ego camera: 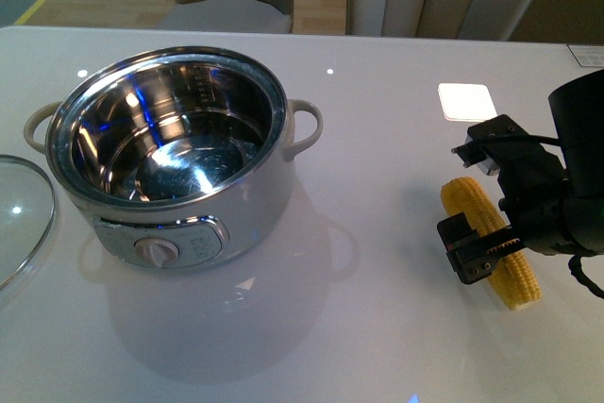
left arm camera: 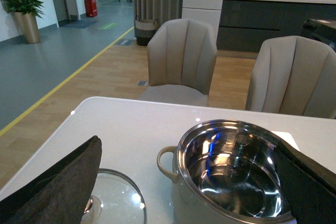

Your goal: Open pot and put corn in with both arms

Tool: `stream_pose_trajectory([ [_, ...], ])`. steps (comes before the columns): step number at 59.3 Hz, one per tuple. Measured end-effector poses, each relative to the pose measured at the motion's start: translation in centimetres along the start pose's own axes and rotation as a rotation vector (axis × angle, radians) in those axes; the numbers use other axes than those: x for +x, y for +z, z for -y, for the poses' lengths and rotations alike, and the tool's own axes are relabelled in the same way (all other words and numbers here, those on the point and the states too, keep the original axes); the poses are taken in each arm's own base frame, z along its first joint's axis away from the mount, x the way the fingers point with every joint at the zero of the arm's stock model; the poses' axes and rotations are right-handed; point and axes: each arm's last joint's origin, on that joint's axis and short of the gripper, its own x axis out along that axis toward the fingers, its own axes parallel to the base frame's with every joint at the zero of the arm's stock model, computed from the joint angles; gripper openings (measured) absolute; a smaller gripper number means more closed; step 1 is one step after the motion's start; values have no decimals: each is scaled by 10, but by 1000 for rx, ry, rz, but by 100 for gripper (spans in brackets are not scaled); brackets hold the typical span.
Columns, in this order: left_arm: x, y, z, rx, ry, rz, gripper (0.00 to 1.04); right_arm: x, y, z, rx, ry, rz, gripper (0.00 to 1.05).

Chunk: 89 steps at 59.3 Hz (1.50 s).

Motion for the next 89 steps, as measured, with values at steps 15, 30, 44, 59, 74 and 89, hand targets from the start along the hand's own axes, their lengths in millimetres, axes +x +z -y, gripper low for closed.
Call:
stream_pose_trajectory([
  [15,0,0,0,0,0,0,98,8,-8,-2,-34,-25,-40,66],
  [30,0,0,0,0,0,0,98,-1,-10,-3,-53,-12,-36,34],
  [44,0,0,0,0,0,0,98,-47,14,-12,-26,88,87,25],
  [59,0,0,0,0,0,0,98,-115,62,-24,121,249,296,23],
  [74,0,0,0,0,0,0,98,-157,131,-62,315,433,414,23],
  [89,0,0,0,0,0,0,98,-154,175,-93,417,525,392,23],
])
